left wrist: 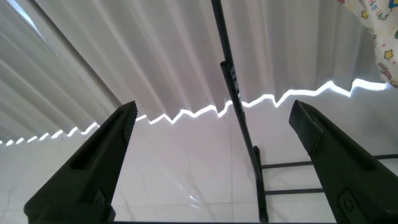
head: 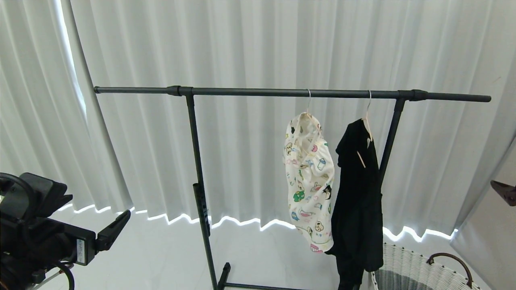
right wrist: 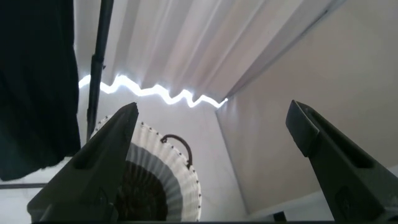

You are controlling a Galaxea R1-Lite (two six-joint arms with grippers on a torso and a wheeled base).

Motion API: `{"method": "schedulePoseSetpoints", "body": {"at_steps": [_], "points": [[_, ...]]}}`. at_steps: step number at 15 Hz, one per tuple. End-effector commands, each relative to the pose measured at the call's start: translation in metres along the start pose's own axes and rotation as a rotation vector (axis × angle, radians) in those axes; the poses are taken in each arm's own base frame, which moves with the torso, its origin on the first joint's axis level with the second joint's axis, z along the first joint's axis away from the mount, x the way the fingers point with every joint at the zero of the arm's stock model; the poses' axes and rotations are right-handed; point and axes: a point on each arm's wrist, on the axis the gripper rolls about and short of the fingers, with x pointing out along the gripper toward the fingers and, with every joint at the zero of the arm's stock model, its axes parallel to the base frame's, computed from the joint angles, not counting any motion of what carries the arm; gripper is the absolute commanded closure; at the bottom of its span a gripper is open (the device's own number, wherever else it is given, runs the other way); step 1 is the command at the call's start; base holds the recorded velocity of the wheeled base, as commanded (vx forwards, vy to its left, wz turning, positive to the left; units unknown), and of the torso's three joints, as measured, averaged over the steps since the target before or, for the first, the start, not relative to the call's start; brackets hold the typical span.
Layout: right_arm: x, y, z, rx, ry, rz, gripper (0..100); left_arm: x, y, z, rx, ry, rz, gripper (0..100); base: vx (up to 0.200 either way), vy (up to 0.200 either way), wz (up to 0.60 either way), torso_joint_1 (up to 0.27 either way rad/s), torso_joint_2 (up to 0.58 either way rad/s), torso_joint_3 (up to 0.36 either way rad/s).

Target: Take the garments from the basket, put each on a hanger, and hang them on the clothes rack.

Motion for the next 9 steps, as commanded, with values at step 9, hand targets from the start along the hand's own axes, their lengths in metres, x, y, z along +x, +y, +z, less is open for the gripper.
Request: {"method": "schedulePoseSetpoints", "body": {"at_steps": [9], "points": [[-0.034, -0.010, -0.035, 0.035, 0.005, -0.110, 0, -0.058, -0.012, -0.039, -0.013, -0.048, 0.131, 0, 0.000, 0.000, 0.00, -0.201, 0.49, 0.283]]}}
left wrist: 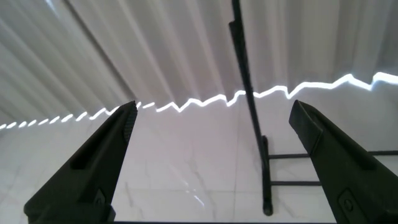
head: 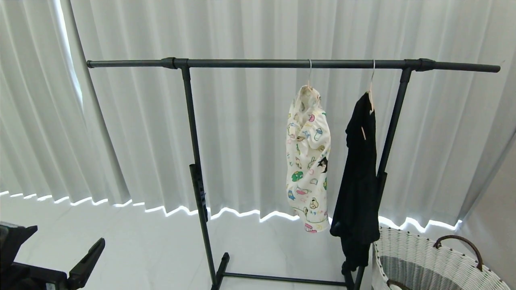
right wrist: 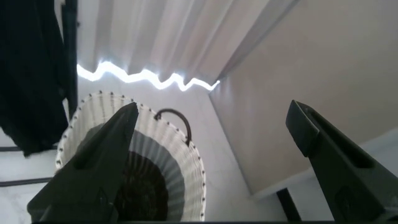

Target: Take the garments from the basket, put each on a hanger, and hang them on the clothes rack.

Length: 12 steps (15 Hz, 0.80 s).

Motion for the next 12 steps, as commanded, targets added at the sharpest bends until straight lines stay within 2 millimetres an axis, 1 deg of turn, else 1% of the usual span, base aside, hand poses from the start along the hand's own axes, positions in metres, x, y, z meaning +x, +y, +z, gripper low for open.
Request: {"method": "schedulePoseSetpoints", "body": {"at_steps": [1, 2, 3, 4, 6, 7, 8, 9, 10, 11, 12], "points": [[-0.024, -0.001, -0.017, 0.011, -0.038, -0.022, 0, -0.028, 0.001, -0.009, -0.010, -0.058, 0.077, 0, 0.000, 0.000, 0.00, -0.173, 0.47, 0.295], [-0.028, 0.001, -0.022, 0.010, -0.038, -0.022, 0, -0.033, 0.001, -0.012, -0.009, -0.059, 0.090, 0, 0.000, 0.000, 0.00, -0.163, 0.46, 0.295], [-0.039, 0.004, -0.037, 0.007, -0.043, -0.024, 0, -0.048, 0.000, -0.022, -0.011, -0.052, 0.130, 0, 0.000, 0.000, 0.00, -0.154, 0.46, 0.290], [-0.045, 0.005, -0.046, 0.007, -0.050, -0.027, 0, -0.057, -0.001, -0.029, -0.011, -0.047, 0.156, 0, 0.000, 0.000, 0.00, -0.154, 0.47, 0.300], [-0.065, 0.010, -0.071, 0.016, -0.093, -0.045, 0, -0.083, -0.008, -0.061, -0.011, -0.030, 0.253, 0, 0.000, 0.000, 0.00, -0.144, 0.45, 0.305], [-0.074, 0.013, -0.085, 0.021, -0.114, -0.060, 0, -0.093, -0.008, -0.065, -0.016, -0.049, 0.280, 0, 0.000, 0.000, 0.00, -0.066, 0.37, 0.232], [-0.081, 0.017, -0.102, 0.027, -0.119, -0.101, 0, -0.099, -0.008, -0.065, -0.023, -0.056, 0.305, 0, 0.000, 0.000, 0.00, 0.007, 0.10, -0.017], [-0.088, 0.022, -0.122, 0.033, -0.133, -0.145, 0, -0.102, -0.008, -0.066, -0.030, -0.079, 0.330, 0, 0.000, 0.000, 0.00, -0.066, 0.17, 0.154], [-0.101, 0.025, -0.139, 0.048, -0.209, -0.194, 0, -0.103, -0.008, -0.067, -0.035, -0.089, 0.348, 0, 0.000, 0.000, 0.00, -0.061, 0.08, 0.100], [-0.108, 0.030, -0.157, 0.050, -0.187, -0.203, 0, -0.103, -0.008, -0.068, -0.039, -0.085, 0.360, 0, 0.000, 0.000, 0.00, -0.022, 0.05, 0.051], [-0.108, 0.030, -0.157, 0.050, -0.187, -0.203, 0, -0.103, -0.008, -0.068, -0.039, -0.085, 0.360, 0, 0.000, 0.000, 0.00, 0.000, 0.00, 0.000]]}}
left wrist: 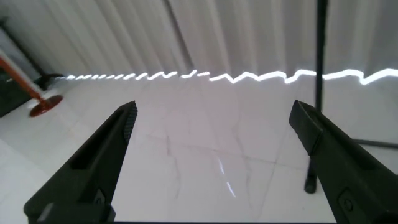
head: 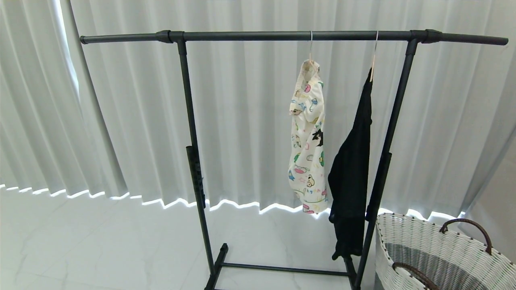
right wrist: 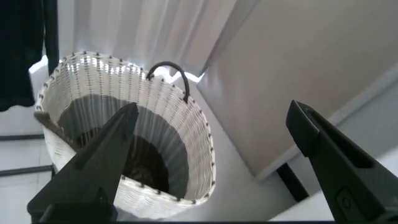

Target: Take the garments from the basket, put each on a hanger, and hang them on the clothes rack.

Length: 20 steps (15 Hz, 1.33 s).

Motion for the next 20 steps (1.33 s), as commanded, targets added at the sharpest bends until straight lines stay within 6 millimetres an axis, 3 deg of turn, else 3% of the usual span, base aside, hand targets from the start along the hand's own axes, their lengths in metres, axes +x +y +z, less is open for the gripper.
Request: {"method": "schedulePoseSetpoints", "body": {"at_steps": [1, 4, 6, 9, 11, 14, 17, 20], "points": [[-0.019, 0.004, -0.028, 0.100, -0.103, -0.088, 0, -0.007, 0.002, -0.003, -0.054, -0.080, 0.035, 0, 0.000, 0.000, 0.00, 0.000, 0.00, 0.000], [-0.019, 0.004, -0.029, 0.122, -0.093, -0.083, 0, -0.007, 0.002, -0.003, -0.087, -0.086, 0.019, 0, 0.000, 0.000, 0.00, 0.000, 0.00, 0.000], [-0.019, 0.005, -0.029, 0.135, -0.101, -0.053, 0, -0.006, -0.003, -0.004, -0.178, -0.133, -0.143, 0, 0.000, 0.000, 0.00, 0.000, 0.00, 0.000], [-0.020, 0.013, -0.027, 0.147, -0.215, 0.316, 0, -0.005, -0.011, -0.007, -0.339, -0.163, -0.376, 0, 0.000, 0.000, 0.00, 0.000, 0.00, 0.000], [-0.021, 0.018, -0.031, 0.177, -0.192, 0.475, 0, -0.005, -0.012, -0.008, -0.335, -0.161, -0.393, 0, 0.000, 0.000, 0.00, 0.000, 0.00, 0.000], [-0.023, 0.018, -0.031, 0.288, -0.151, 0.513, 0, -0.005, -0.011, -0.008, -0.356, -0.158, -0.395, 0, 0.000, 0.000, 0.00, 0.000, 0.00, 0.000], [-0.023, 0.018, -0.026, 0.290, -0.233, 0.555, 0, -0.005, -0.011, -0.008, -0.356, -0.158, -0.395, 0, 0.000, 0.000, 0.00, 0.000, 0.00, 0.000], [-0.025, 0.020, -0.031, 0.275, -0.183, 0.733, 0, -0.005, -0.011, -0.008, -0.356, -0.158, -0.395, 0, 0.000, 0.000, 0.00, 0.000, 0.00, 0.000]]}}
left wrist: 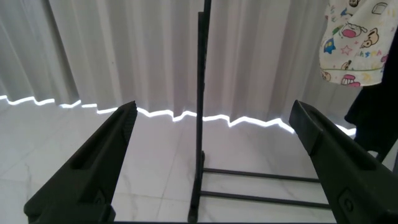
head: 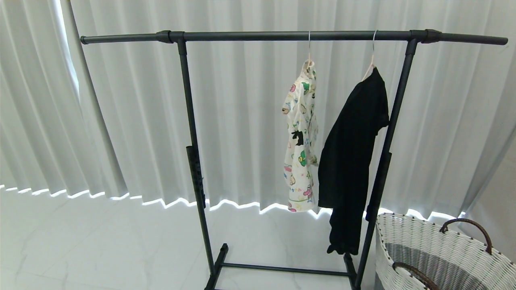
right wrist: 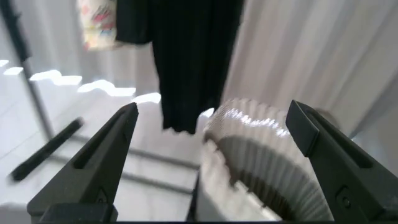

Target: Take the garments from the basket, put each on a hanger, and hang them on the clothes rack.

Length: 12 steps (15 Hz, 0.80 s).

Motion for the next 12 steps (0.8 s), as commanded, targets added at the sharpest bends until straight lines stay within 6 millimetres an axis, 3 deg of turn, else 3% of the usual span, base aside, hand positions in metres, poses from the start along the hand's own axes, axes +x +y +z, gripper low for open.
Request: {"method": "schedulePoseSetpoints", "body": {"at_steps": [1, 3, 5, 7, 9, 10, 12], "points": [[-0.002, -0.001, 0.003, -0.005, -0.004, 0.090, 0, 0.000, 0.000, 0.000, 0.000, 0.000, 0.000, 0, 0.000, 0.000, 0.00, 0.000, 0.00, 0.000], [-0.004, -0.002, 0.002, -0.013, -0.015, 0.158, 0, 0.000, 0.000, 0.000, 0.000, 0.000, 0.000, 0, 0.000, 0.000, 0.00, 0.000, 0.00, 0.000], [-0.010, -0.001, 0.000, -0.038, -0.095, 0.098, 0, 0.000, 0.000, 0.000, 0.000, 0.000, 0.000, 0, 0.000, 0.000, 0.00, 0.000, 0.00, 0.000], [-0.009, -0.008, 0.002, -0.050, -0.124, -0.196, 0, 0.000, 0.000, 0.000, 0.000, 0.000, 0.000, 0, 0.000, 0.000, 0.00, 0.000, 0.00, 0.000], [-0.010, -0.012, 0.001, 0.068, -0.123, -0.399, 0, 0.000, 0.000, 0.000, 0.000, 0.000, 0.000, 0, 0.000, 0.000, 0.00, 0.000, 0.00, 0.000], [-0.010, -0.011, 0.000, 0.098, -0.120, -0.357, 0, 0.000, 0.000, 0.000, 0.000, 0.000, 0.000, 0, 0.000, 0.000, 0.00, 0.000, 0.00, 0.000], [-0.009, -0.009, -0.005, -0.037, -0.056, -0.264, 0, 0.000, 0.000, 0.000, 0.000, 0.000, 0.000, 0, 0.000, 0.000, 0.00, 0.000, 0.00, 0.000]]}}
